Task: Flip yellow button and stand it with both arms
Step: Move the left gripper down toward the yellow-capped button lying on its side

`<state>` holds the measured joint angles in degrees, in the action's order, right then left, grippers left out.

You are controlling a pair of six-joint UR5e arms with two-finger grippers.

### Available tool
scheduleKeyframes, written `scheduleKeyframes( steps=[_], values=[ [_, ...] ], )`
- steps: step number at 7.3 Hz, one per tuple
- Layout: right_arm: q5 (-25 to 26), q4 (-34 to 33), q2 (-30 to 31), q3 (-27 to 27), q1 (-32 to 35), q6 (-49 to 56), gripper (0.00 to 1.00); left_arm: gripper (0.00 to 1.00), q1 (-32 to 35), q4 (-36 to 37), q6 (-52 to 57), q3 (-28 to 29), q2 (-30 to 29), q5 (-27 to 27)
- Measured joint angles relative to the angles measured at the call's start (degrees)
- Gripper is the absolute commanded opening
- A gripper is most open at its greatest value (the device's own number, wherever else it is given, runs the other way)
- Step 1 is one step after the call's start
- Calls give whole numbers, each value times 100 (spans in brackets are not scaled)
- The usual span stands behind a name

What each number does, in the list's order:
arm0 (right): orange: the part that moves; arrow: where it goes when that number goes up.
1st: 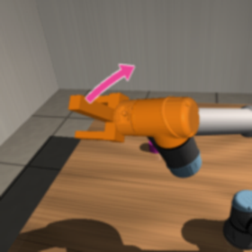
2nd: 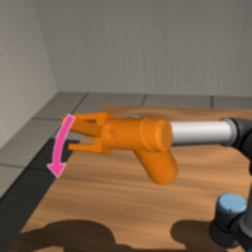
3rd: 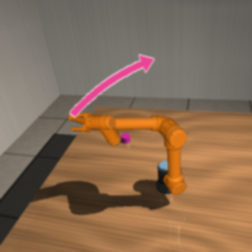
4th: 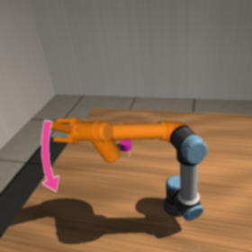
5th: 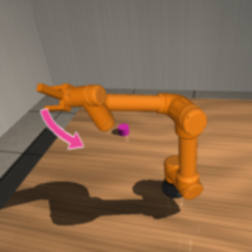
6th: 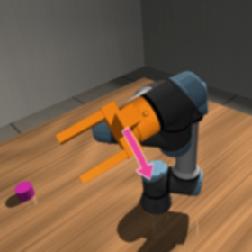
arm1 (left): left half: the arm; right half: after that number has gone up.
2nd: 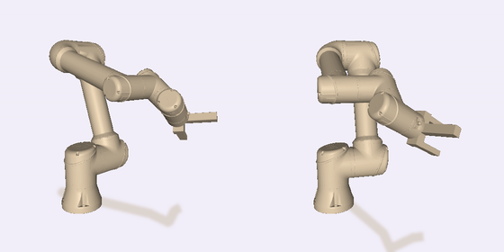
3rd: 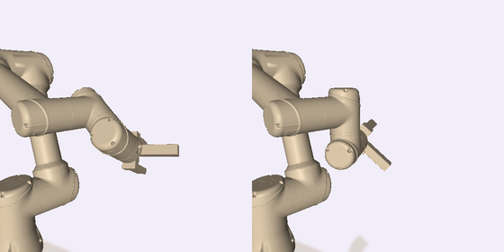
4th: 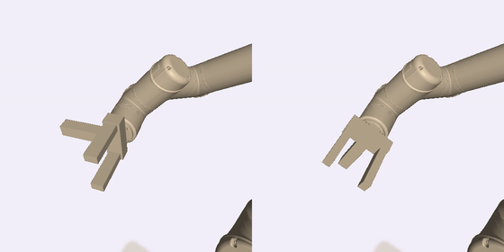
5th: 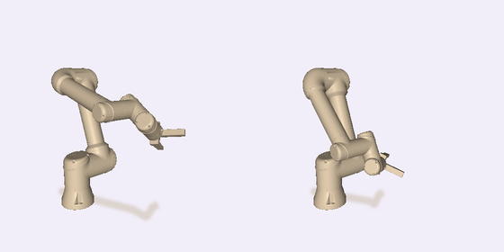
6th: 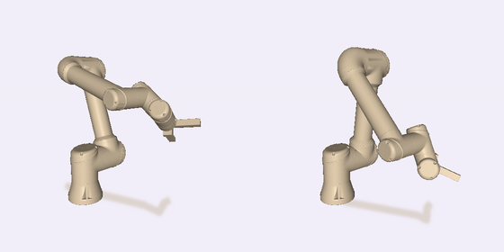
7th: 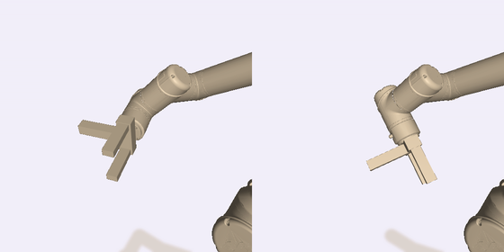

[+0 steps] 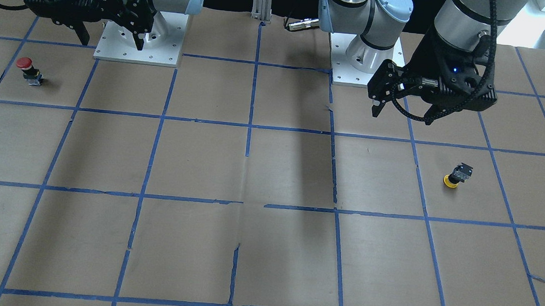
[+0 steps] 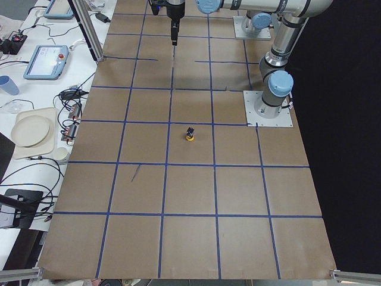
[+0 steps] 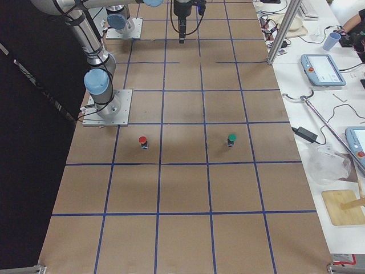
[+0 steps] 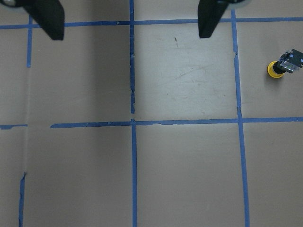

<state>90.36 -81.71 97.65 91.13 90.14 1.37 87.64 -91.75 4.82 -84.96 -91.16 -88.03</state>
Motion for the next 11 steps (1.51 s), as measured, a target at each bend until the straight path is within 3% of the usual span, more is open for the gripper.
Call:
scheduleKeyframes(
  steps=[4, 6, 8, 11],
  values=[
    [-1, -14, -1, 2, 4, -5, 100, 100, -150, -238, 708, -54, 60, -218],
    [-1, -17, -1, 2, 5, -13, 100, 100, -731, -278, 1663, -337, 44, -730],
    [-12, -9, -1, 2, 9, -21, 100, 100, -1598, -89, 2749, -859, -6, -807],
    [-16, -101, -3, 2, -2, -9, 100, 100, -2650, 2265, 5062, -2061, -411, -679]
  ],
)
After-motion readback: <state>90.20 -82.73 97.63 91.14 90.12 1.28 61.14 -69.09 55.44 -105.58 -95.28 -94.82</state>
